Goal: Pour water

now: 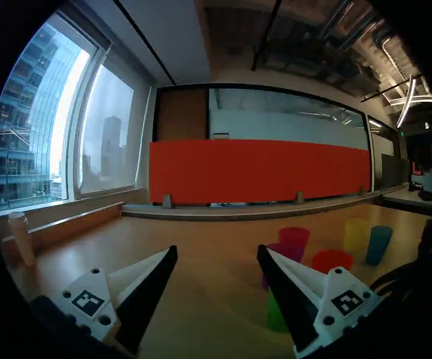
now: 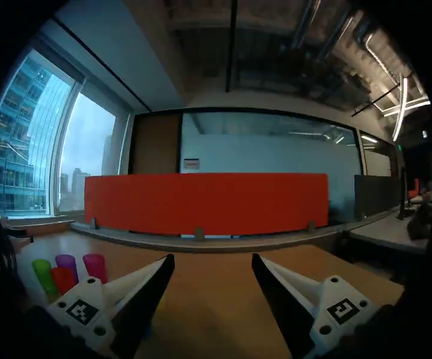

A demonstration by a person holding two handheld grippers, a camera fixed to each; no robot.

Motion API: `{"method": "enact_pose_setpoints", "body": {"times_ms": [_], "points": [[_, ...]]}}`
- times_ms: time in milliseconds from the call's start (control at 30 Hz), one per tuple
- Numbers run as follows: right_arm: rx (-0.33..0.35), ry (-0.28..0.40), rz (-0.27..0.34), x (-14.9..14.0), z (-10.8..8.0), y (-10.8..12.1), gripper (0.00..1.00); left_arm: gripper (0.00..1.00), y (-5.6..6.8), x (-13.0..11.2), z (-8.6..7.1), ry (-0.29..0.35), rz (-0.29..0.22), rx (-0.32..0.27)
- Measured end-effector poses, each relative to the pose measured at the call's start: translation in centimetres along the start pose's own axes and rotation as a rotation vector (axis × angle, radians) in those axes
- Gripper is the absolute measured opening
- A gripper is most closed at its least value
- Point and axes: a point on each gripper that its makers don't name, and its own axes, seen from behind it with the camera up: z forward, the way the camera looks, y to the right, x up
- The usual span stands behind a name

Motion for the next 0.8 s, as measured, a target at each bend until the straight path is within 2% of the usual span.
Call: {"method": "enact_pose_setpoints", "body": {"times_ms": [200, 400, 800], "points": [[-0.011, 0.005, -0.005, -1.4, 0.4, -0.7, 1.0, 1.0, -0.1, 0.0, 0.0, 0.0, 0.0, 0.0], [0.014, -0.011, -0.017, -3.1, 0.1, -1.9, 1.0, 1.0, 0.0, 0.1, -0.1, 0.0, 0.0, 0.0], [-0.013, -0.03, 0.01, -4.8, 0.2, -0.8, 1.0, 1.0, -0.1, 0.1, 0.0, 0.0, 0.0, 0.0]]}}
